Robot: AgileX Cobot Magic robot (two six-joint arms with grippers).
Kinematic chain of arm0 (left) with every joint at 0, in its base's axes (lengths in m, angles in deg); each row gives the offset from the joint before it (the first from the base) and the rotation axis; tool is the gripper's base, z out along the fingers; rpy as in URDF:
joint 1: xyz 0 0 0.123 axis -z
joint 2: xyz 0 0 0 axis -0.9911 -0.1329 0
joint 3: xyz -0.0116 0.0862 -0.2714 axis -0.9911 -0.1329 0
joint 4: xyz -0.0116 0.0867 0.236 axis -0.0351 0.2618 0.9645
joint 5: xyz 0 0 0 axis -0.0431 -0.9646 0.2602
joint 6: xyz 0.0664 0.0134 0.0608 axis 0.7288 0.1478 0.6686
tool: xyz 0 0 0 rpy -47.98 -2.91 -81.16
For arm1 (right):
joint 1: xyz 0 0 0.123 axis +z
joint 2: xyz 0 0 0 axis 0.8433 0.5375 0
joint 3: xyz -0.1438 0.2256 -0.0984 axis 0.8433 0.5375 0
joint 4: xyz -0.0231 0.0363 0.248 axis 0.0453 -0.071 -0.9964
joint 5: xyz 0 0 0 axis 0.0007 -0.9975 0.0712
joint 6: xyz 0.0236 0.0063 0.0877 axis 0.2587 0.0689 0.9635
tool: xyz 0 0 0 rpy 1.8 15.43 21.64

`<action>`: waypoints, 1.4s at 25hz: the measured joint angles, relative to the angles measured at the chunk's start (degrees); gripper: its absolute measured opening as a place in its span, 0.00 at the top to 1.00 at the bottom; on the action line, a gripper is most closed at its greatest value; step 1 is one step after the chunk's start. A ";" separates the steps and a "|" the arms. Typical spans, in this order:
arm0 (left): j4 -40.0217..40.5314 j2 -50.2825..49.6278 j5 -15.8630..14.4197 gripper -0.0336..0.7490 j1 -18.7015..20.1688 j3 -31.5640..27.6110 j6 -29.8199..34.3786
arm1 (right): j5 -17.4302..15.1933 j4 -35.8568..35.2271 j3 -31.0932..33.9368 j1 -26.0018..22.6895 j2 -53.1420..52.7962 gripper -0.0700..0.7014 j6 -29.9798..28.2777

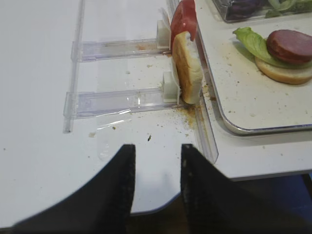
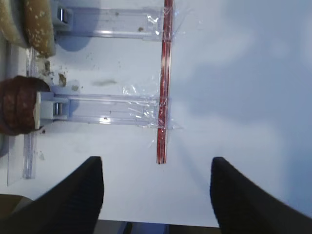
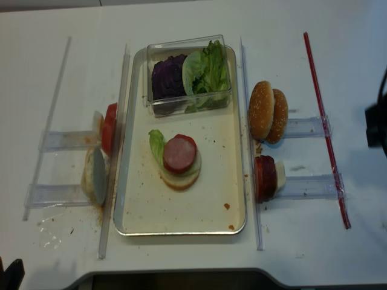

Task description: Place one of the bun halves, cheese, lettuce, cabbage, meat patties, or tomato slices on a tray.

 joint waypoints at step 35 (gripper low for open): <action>0.00 0.00 0.00 0.67 0.00 0.00 0.00 | 3.69 -2.84 27.11 -0.09 -55.06 0.28 -9.61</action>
